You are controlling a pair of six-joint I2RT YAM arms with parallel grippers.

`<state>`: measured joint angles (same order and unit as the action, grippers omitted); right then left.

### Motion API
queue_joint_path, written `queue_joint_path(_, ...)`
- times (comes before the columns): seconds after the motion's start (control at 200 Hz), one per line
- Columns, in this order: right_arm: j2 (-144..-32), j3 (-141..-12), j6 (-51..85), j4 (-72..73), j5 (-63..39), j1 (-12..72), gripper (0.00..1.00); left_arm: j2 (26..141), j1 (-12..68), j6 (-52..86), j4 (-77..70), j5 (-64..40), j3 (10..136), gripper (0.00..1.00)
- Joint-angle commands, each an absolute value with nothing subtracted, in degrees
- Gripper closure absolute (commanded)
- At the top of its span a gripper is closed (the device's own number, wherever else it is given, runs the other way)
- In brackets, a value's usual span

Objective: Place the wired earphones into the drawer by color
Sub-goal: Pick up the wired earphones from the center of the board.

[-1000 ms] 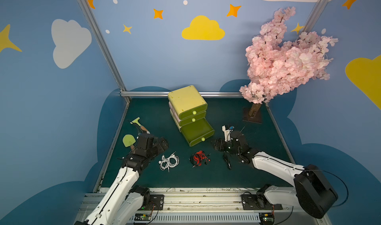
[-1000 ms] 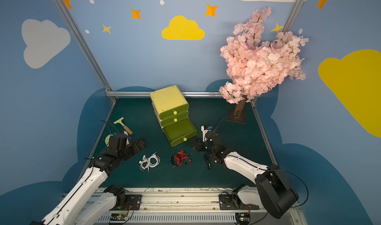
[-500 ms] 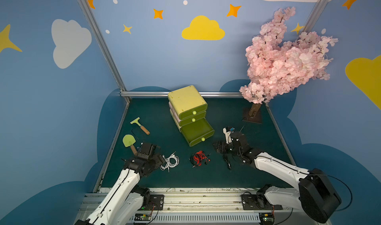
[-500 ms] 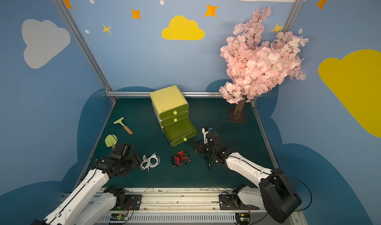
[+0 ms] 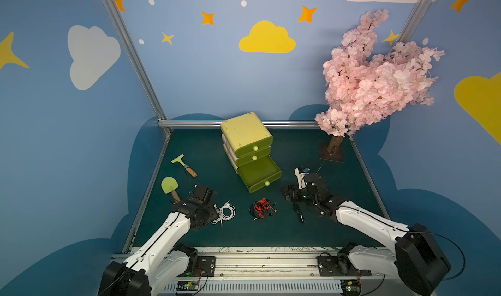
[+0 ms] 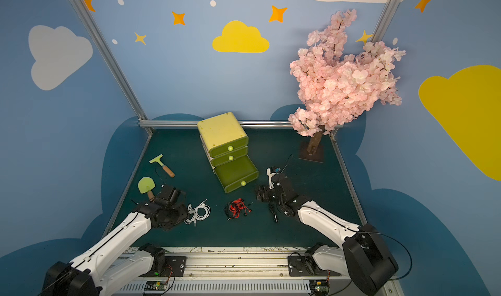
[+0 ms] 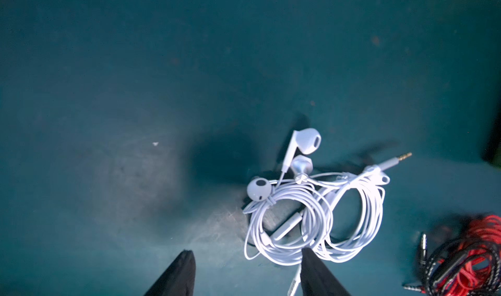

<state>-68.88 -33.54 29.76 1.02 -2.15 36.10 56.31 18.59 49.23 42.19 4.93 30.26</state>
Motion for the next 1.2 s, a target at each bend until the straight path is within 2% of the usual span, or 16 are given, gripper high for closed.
queue_joint_path(0.0,-66.68,-32.72,30.19,-0.43,-0.64,35.77,0.19,57.53,19.80,48.69,40.76,5.24,29.53,0.39)
queue_joint_path(0.23,-64.74,-31.75,30.58,-0.81,0.15,35.68,0.19,59.84,20.44,48.63,40.03,7.35,28.93,0.40)
queue_joint_path(0.33,-64.10,-31.43,30.59,-1.05,0.51,35.62,0.19,60.55,20.39,48.34,39.57,8.14,28.87,0.43)
queue_joint_path(0.396,-63.68,-31.19,30.63,-1.06,0.70,35.60,0.19,60.97,20.47,48.02,39.21,8.43,28.74,0.49)
queue_joint_path(0.626,-63.12,-30.98,30.93,-0.91,1.27,35.60,0.20,61.63,20.57,47.68,38.32,8.95,28.48,0.51)
queue_joint_path(0.686,-63.10,-30.97,30.94,-0.94,1.32,35.60,0.20,61.87,20.54,47.30,38.27,9.14,28.72,0.55)
queue_joint_path(0.761,-63.19,-31.02,31.03,-0.84,1.30,35.60,0.19,62.18,20.53,47.14,38.08,9.32,28.89,0.56)
queue_joint_path(0.816,-63.24,-31.00,31.09,-0.70,1.32,35.60,0.20,62.71,20.52,46.87,37.80,9.30,28.99,0.61)
queue_joint_path(1.046,-62.97,-30.94,31.11,-0.89,1.49,35.50,0.19,64.99,20.57,46.23,36.59,8.72,29.33,0.62)
queue_joint_path(1.192,-62.84,-30.76,31.10,-0.94,1.67,35.51,0.20,65.72,20.56,45.97,35.61,8.09,29.27,0.66)
